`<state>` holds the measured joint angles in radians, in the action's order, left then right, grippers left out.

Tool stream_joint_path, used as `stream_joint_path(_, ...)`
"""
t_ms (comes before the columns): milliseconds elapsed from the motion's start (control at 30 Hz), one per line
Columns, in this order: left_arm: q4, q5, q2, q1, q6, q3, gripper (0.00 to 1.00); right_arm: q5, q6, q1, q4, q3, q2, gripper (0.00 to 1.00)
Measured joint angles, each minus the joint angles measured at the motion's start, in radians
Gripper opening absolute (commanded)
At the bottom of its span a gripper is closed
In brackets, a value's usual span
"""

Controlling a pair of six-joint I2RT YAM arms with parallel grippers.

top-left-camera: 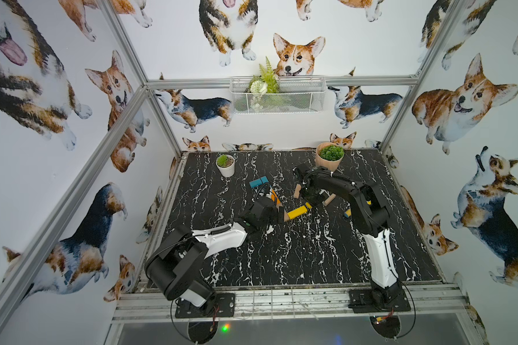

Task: Assemble a giraffe with building blocks
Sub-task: Assemble the building block at the center of the board.

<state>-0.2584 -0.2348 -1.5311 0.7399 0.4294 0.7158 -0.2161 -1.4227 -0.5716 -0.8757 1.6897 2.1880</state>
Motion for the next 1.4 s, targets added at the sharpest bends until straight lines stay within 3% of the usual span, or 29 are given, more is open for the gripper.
stream_joint_path(267, 0.000, -0.008, 0.010, 0.000, -0.008, 0.000, 1.00, 0.016, 0.078, 0.046, 0.021, -0.071, -0.167, 0.62)
stream_joint_path(367, 0.000, -0.014, 0.015, 0.000, -0.008, -0.001, 1.00, 0.086, 0.222, 0.114, 0.082, -0.105, -0.203, 0.67)
stream_joint_path(533, -0.005, -0.023, 0.014, 0.000, -0.011, -0.003, 1.00, 0.355, 0.489, 0.263, 0.189, -0.062, -0.119, 0.72)
stream_joint_path(667, -0.012, -0.026, 0.011, -0.003, -0.010, -0.012, 1.00, 0.463, 0.675, 0.277, 0.184, 0.011, -0.065, 0.75)
stream_joint_path(800, -0.019, -0.025, 0.003, -0.008, -0.006, -0.019, 1.00, 0.494, 0.792, 0.277, 0.177, 0.047, -0.039, 0.75)
stream_joint_path(1100, -0.030, 0.016, -0.026, -0.059, 0.028, -0.020, 1.00, 0.486, 0.893, 0.277, 0.129, 0.074, 0.024, 0.76)
stream_joint_path(1400, -0.050, 0.046, -0.031, -0.074, 0.052, -0.021, 1.00, 0.499, 0.900, 0.271, 0.158, 0.037, 0.026, 0.76)
